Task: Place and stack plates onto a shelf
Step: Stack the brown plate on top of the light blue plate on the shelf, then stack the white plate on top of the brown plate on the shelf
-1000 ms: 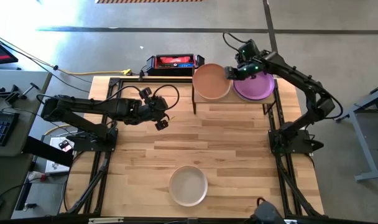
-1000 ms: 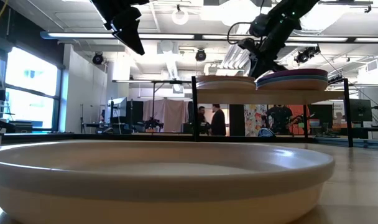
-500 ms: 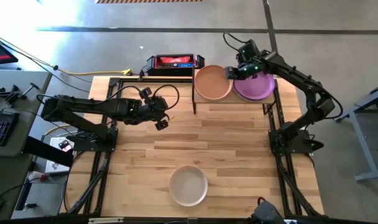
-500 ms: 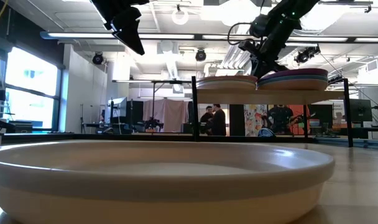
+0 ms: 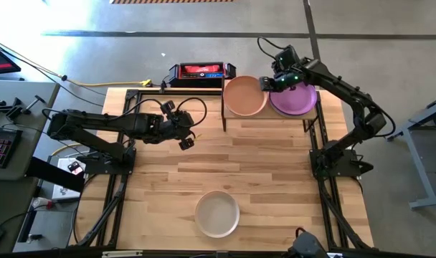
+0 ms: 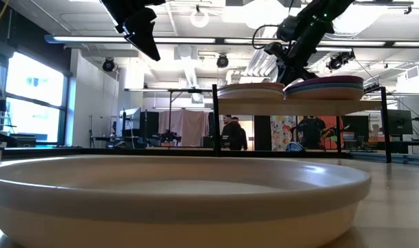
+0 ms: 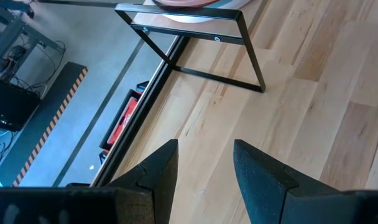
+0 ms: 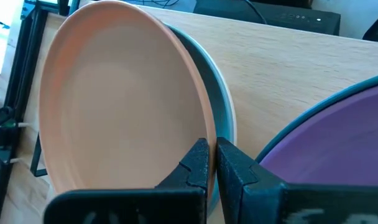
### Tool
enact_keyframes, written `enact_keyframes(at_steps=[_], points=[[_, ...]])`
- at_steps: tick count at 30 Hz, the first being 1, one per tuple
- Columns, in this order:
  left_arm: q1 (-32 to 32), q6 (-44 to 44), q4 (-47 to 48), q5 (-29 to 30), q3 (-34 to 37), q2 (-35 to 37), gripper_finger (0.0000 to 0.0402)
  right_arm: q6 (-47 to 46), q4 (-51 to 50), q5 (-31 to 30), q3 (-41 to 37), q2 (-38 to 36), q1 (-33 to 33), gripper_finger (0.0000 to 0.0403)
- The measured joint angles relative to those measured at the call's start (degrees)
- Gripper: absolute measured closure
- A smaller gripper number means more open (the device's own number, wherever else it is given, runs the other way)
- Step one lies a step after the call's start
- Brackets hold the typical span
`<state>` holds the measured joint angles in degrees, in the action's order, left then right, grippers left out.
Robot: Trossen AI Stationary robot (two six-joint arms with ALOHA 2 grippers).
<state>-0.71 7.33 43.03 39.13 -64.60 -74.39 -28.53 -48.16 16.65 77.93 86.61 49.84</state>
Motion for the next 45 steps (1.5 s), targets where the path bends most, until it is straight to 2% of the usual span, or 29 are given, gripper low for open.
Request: enact_keyframes(at_steps=[15,24,29,34,45], points=[[-0.01,0.02,0.00,0.00,-0.02,0.00,0.0259,-2.29,1.78,0.42,-0.04,0.02,0.00,0.0399],[-0.01,0.02,-0.02,0.00,-0.01,0.00,0.0259,-3.94,1.47,0.57,-0.04,0.02,0.00,0.0331],[-0.01,0.01,-0.02,0.00,-0.01,0.00,0.0259,-4.63,1.12,4.33,-0.04,0.02,0.07,0.0310],[-0.02,0.02,-0.02,0.00,0.00,0.00,0.0259,-4.57,0.70,7.51,-0.04,0.02,0.01,0.0306],[-0.01,0.02,-0.01,0.00,0.00,0.00,0.0259,-4.57,0.15,5.89,-0.04,-1.37,2.75,0.0306]])
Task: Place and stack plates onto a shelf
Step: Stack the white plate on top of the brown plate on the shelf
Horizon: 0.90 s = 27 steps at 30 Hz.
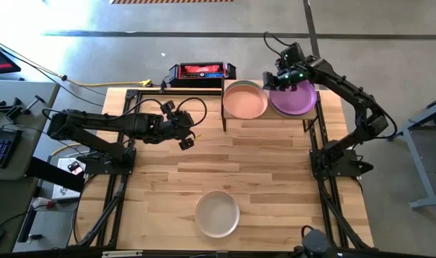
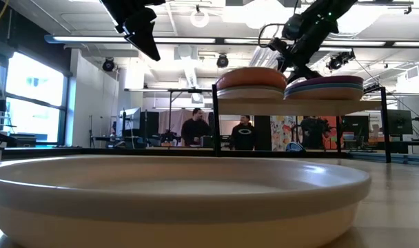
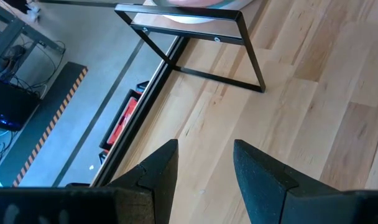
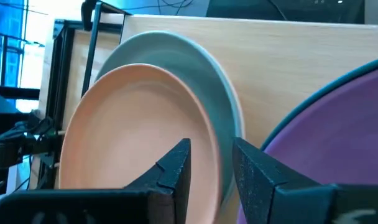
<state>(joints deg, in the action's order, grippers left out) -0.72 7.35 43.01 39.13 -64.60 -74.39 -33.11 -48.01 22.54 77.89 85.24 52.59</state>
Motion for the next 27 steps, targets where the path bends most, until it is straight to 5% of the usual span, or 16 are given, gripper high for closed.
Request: enact_keyframes(at_steps=[8,16,27], points=[[0.01,0.02,-0.01,0.00,0.00,0.00,0.0259,1.49,-0.66,4.03,0.01,-3.90,-1.57,0.0306],[0.00,0.04,-0.01,0.00,0.00,0.00,0.0259,3.22,-4.04,6.98,0.04,-7.20,-12.54,0.0306],[0.01,0.05,-0.65,0.00,0.00,0.00,0.0259,0.38,-0.77,-6.10,0.07,-3.25,-22.88,0.0306]])
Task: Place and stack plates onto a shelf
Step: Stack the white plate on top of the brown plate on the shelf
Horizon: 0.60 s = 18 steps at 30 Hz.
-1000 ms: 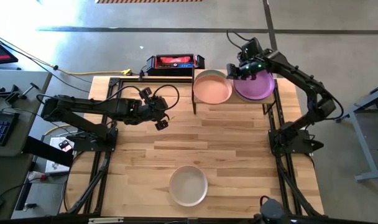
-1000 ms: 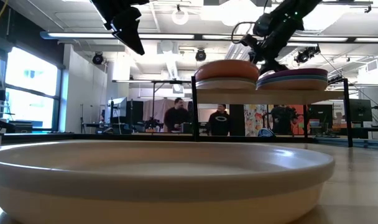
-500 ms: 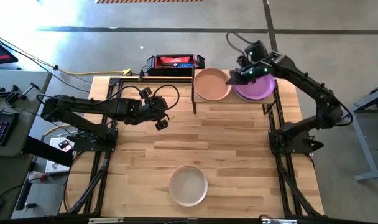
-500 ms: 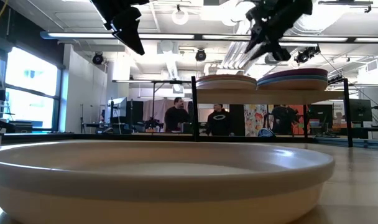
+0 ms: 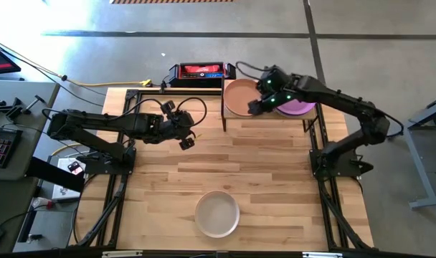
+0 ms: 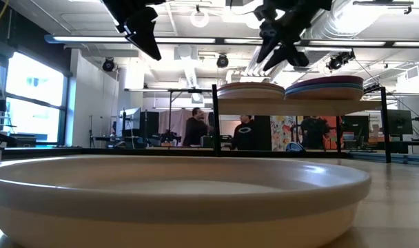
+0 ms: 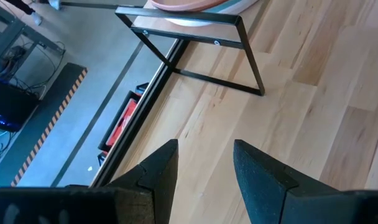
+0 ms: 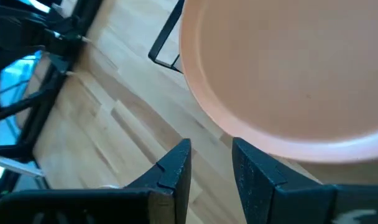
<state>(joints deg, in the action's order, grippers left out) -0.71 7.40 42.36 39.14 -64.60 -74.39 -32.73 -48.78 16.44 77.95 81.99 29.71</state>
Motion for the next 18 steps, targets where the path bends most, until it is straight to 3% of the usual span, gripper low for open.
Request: enact_keyframes(at_steps=[6,18], points=[[0.00,0.04,-0.27,0.02,0.00,0.00,0.0259,-0.81,0.62,-4.08,0.00,3.03,0.03,0.0306],[-0.02,0.04,-0.23,0.00,0.00,0.00,0.0259,-0.35,-1.60,-4.26,0.00,6.81,3.87,0.0306]])
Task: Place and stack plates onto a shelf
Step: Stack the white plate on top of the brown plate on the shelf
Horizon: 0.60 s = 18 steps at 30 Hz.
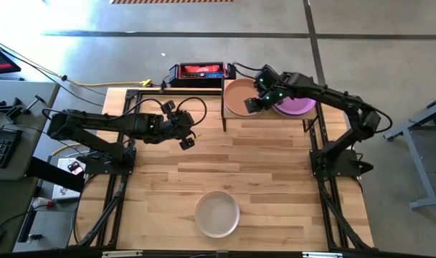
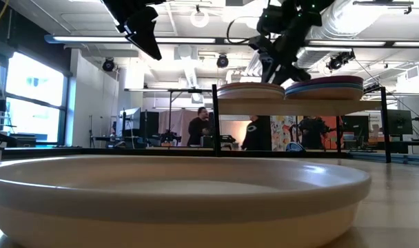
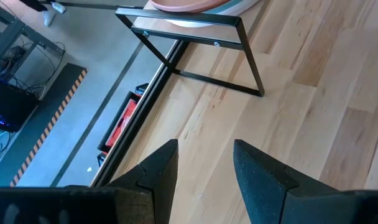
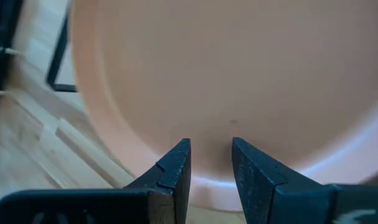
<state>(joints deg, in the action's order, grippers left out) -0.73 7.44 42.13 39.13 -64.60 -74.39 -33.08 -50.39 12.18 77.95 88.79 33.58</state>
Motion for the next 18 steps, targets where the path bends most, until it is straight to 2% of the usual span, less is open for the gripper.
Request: enact_keyframes(at_steps=[18], points=[[0.00,0.00,0.00,0.02,0.00,0.00,0.0259,0.08,-1.10,-3.49,0.00,0.00,5.89,0.0306]])
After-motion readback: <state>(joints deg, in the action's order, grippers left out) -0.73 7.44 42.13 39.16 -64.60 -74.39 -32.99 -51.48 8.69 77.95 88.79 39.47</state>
